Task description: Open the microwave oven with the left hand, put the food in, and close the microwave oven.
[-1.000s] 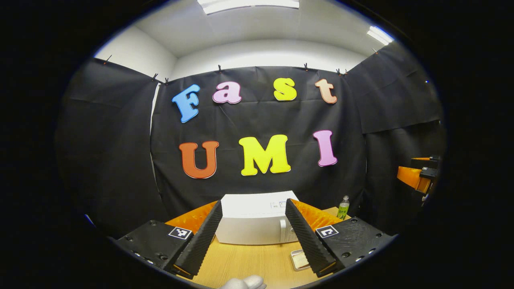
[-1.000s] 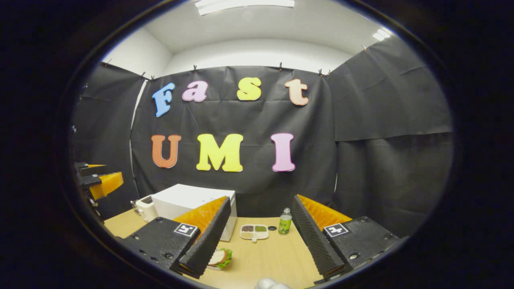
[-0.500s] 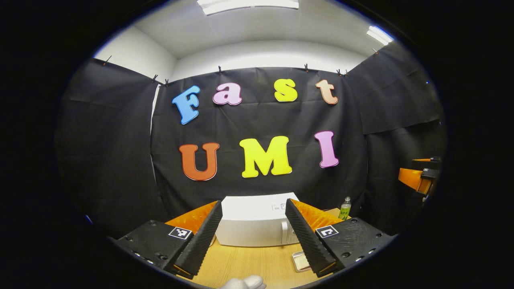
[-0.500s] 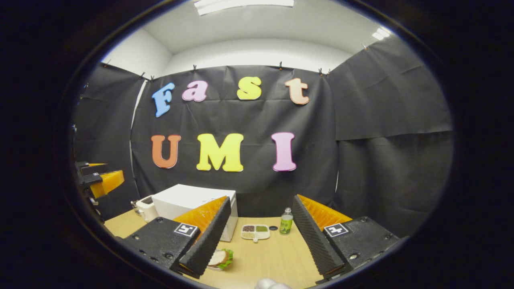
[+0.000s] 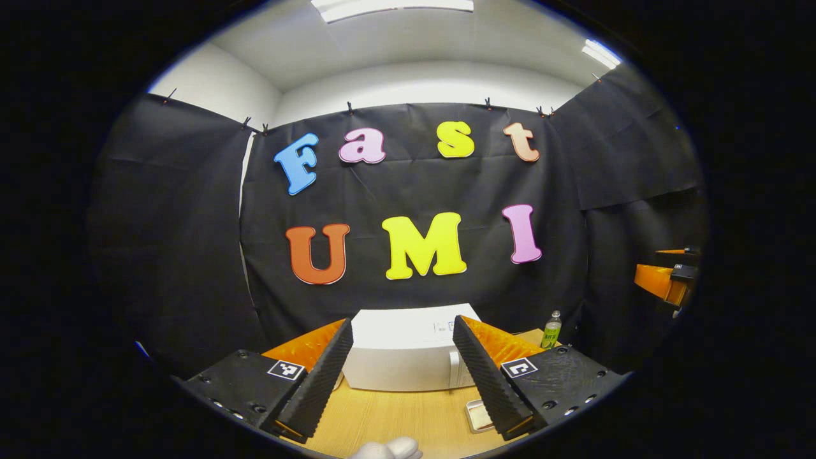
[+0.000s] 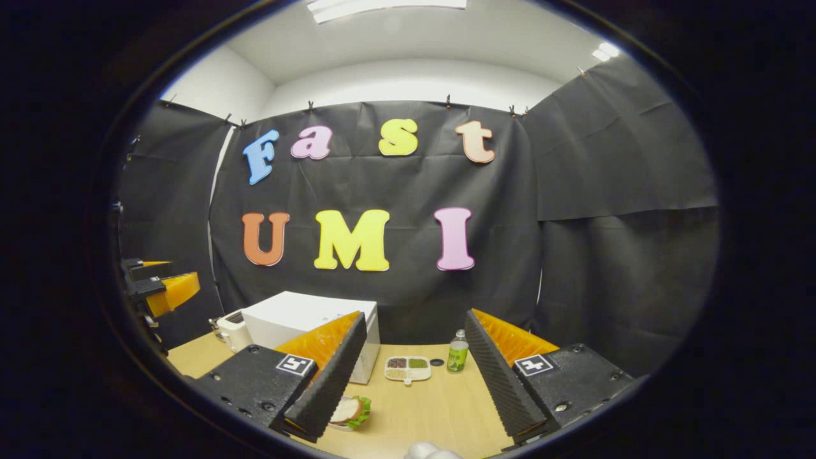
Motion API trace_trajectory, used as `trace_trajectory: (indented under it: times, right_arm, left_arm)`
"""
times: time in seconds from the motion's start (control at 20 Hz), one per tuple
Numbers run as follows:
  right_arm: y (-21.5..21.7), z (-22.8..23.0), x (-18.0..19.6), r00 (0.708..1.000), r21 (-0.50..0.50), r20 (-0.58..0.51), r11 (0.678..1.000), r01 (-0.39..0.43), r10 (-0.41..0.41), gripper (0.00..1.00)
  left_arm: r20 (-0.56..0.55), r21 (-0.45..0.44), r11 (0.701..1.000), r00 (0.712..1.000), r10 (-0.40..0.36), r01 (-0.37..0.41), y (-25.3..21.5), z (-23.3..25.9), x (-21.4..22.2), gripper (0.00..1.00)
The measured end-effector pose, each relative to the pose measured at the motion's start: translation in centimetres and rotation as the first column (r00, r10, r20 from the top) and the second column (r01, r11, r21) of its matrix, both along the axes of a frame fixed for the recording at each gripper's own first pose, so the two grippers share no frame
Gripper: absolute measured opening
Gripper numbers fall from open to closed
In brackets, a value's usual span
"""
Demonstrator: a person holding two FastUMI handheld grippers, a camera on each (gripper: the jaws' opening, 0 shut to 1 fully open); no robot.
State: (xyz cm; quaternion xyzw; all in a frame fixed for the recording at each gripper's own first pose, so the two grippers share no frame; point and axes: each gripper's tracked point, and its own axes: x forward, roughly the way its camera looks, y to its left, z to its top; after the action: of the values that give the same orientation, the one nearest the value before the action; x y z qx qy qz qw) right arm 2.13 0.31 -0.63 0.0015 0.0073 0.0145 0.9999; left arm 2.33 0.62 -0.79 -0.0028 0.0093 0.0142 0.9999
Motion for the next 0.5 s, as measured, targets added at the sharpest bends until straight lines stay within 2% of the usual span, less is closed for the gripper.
trace_trajectory:
  times: [0.05, 0.15, 0.2, 0.3, 0.5]
  right_arm:
    - [0.0, 0.0, 0.2, 1.000, 0.002, 0.001, 1.000, -0.003, 0.003, 0.99]
    - [0.0, -0.1, 0.4, 1.000, 0.006, -0.001, 1.000, -0.007, 0.007, 0.99]
    - [0.0, -0.3, 0.6, 1.000, 0.008, -0.003, 1.000, -0.007, 0.007, 0.99]
    - [-0.2, -0.4, 0.6, 1.000, 0.009, -0.007, 1.000, -0.005, 0.005, 0.99]
    - [-1.0, -0.6, 0.7, 1.000, 0.015, -0.011, 1.000, 0.006, -0.006, 0.99]
  left_arm:
    - [-0.001, 0.001, 1.000, 1.000, -0.001, 0.001, -0.1, 0.0, 0.1, 0.93]
    - [0.000, 0.005, 1.000, 1.000, -0.003, 0.003, -0.3, -0.3, 0.5, 1.00]
    - [0.003, 0.008, 1.000, 1.000, -0.005, 0.005, -0.4, -0.7, 0.8, 0.96]
    - [0.001, 0.012, 1.000, 1.000, -0.011, 0.011, -0.9, -1.9, 1.6, 0.96]
    - [-0.011, -0.004, 0.997, 0.997, -0.079, 0.079, -4.1, -6.9, 5.5, 1.00]
